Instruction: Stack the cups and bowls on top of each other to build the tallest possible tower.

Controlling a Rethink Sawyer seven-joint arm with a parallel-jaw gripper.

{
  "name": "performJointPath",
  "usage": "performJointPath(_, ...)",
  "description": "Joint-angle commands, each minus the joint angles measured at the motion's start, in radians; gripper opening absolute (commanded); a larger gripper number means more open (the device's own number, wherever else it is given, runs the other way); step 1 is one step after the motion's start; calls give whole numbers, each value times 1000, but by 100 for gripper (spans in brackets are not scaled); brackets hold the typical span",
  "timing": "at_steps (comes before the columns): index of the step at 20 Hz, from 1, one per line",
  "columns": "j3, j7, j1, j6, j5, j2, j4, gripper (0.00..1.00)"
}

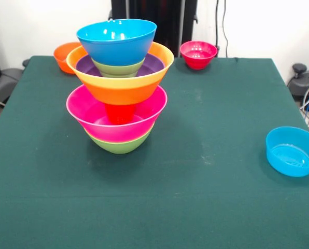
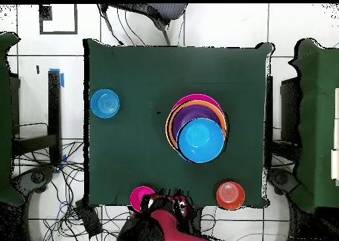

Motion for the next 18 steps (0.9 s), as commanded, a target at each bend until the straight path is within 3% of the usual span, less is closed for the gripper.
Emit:
performJointPath(1, -54, 222, 65, -336, -170, 252, 181, 100)
performJointPath(7, -191, 299, 216, -594, -186, 524, 123, 100)
performJointPath(18, -255, 359, 332, -828, -124, 777, 91, 100)
